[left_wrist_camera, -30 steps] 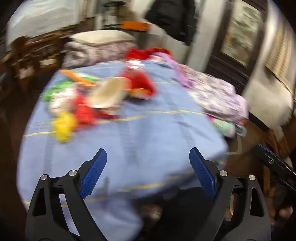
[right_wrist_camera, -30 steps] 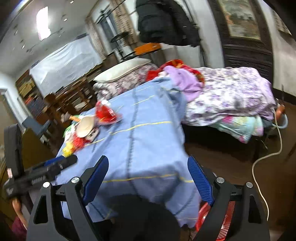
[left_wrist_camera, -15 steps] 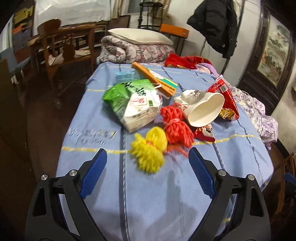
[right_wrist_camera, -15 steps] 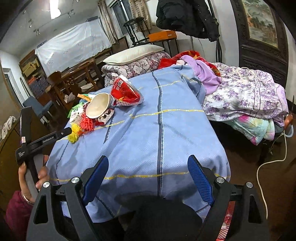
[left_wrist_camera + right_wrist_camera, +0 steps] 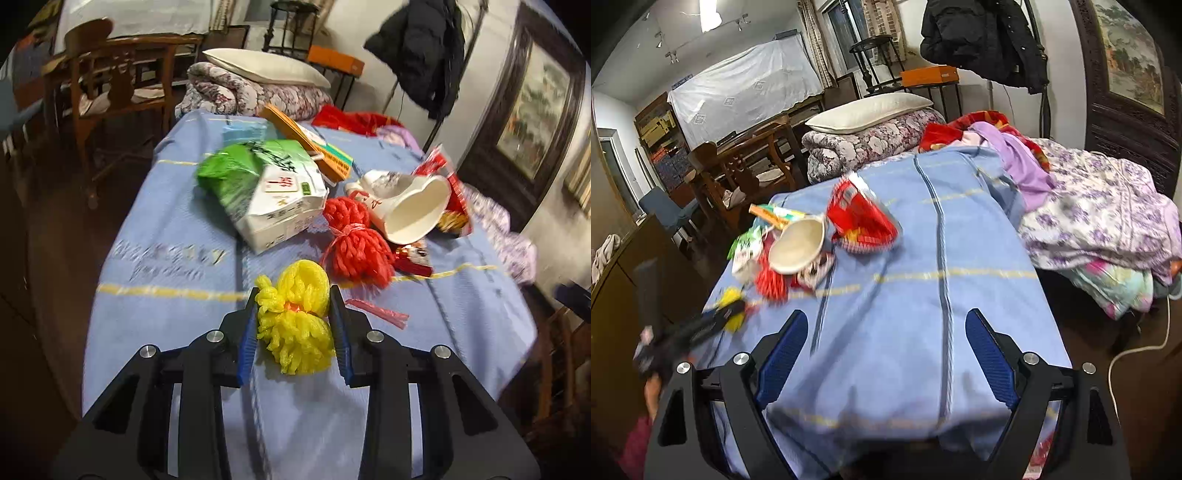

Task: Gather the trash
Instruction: 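Grasp the red snack bag with the right tool while the left tool holds the pompom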

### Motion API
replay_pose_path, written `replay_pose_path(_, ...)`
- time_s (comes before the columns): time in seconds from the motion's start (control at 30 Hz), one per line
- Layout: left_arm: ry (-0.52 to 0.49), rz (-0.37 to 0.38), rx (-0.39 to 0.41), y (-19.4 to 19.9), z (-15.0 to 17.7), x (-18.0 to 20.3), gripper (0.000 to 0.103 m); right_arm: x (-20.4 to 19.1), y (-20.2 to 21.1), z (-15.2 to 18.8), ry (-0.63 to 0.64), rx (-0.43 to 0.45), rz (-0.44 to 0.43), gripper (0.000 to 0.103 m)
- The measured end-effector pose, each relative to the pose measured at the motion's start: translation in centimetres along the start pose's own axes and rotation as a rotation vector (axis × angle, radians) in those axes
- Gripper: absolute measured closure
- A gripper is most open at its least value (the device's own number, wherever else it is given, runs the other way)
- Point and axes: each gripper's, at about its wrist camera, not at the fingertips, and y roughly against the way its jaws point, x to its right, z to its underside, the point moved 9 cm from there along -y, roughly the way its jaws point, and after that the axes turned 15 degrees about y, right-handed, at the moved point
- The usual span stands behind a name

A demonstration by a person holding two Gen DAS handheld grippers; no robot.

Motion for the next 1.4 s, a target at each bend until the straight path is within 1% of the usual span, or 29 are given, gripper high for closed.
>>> replay_pose_path(0.07, 0.029, 0.019, 0.018, 1.6, 0.1, -0.6, 0.067, 0.3, -1.7, -1.6, 0.001, -0.003, 0.000, 0.017)
replay_pose_path(0.2, 0.031, 0.019, 0.031, 3.3, 0.3, -1.1, 0.067, 1.0, -5.3, -4.3, -0.019, -0.007, -0.006, 0.017)
replay_pose_path(0.33, 0.030, 0.010, 0.028, 3.7, 0.2, -2.0, 0.067, 1.8, -9.5, -6.0, -0.047, -0.044, -0.007, 0.017)
replay_pose_path(0.43, 0.037, 0.018, 0.017, 3.6, 0.4, -2.4, 0.067, 1.7, -12.4, -7.1, -0.023, -0.077, 0.001, 0.017)
replay_pose_path(0.53, 0.040, 0.025, 0.006, 3.6, 0.6, -2.3, 0.067, 1.1, -14.2, -7.8, 0.001, -0.097, -0.004, 0.017)
replay_pose_path(0.57, 0.038, 0.028, 0.001, 3.5, 0.7, -2.2, 0.067, 0.8, -14.8, -7.9, 0.011, -0.104, -0.011, 0.021)
replay_pose_path(0.6, 0.035, 0.029, -0.001, 3.5, 0.7, -2.1, 0.067, 0.7, -15.0, -7.8, 0.017, -0.107, -0.012, 0.044)
replay_pose_path(0.63, 0.029, 0.029, -0.004, 3.6, 0.7, -1.9, 0.067, 0.5, -15.2, -7.7, 0.024, -0.108, -0.017, 0.063)
replay_pose_path(0.67, 0.025, 0.029, -0.004, 3.7, 0.8, -1.8, 0.067, 0.2, -15.3, -7.4, 0.032, -0.113, -0.037, 0.069)
replay_pose_path(0.7, 0.019, 0.030, -0.003, 3.8, 0.8, -1.5, 0.067, 0.1, -14.9, -7.4, 0.025, -0.098, -0.053, 0.072)
replay_pose_path(0.73, 0.013, 0.033, 0.000, 4.0, 0.8, -1.3, 0.067, 0.0, -14.0, -7.4, 0.029, -0.071, -0.044, 0.077)
replay_pose_path(0.77, 0.007, 0.037, 0.004, 4.3, 0.8, -1.0, 0.067, -0.2, -12.9, -7.6, 0.048, -0.048, -0.026, 0.078)
replay_pose_path(0.83, -0.001, 0.042, 0.009, 4.7, 0.9, -0.4, 0.067, -0.5, -10.9, -7.9, 0.063, -0.004, -0.009, 0.079)
replay_pose_path(0.97, -0.023, 0.062, 0.026, 6.1, 1.1, 1.5, 0.067, -0.2, -5.3, -8.1, 0.048, 0.085, -0.007, 0.079)
replay_pose_path(1.07, -0.042, 0.077, 0.038, 7.2, 1.4, 2.8, 0.067, 0.7, -2.1, -7.9, 0.032, 0.122, -0.004, 0.079)
replay_pose_path(1.23, -0.089, 0.106, 0.045, 9.2, 2.6, 5.9, 0.067, 3.2, 3.4, -6.2, -0.022, 0.168, 0.008, 0.079)
replay_pose_path(1.4, -0.142, 0.149, 0.039, 10.6, 4.3, 9.6, 0.067, 5.7, 8.1, -2.8, -0.054, 0.183, 0.055, 0.079)
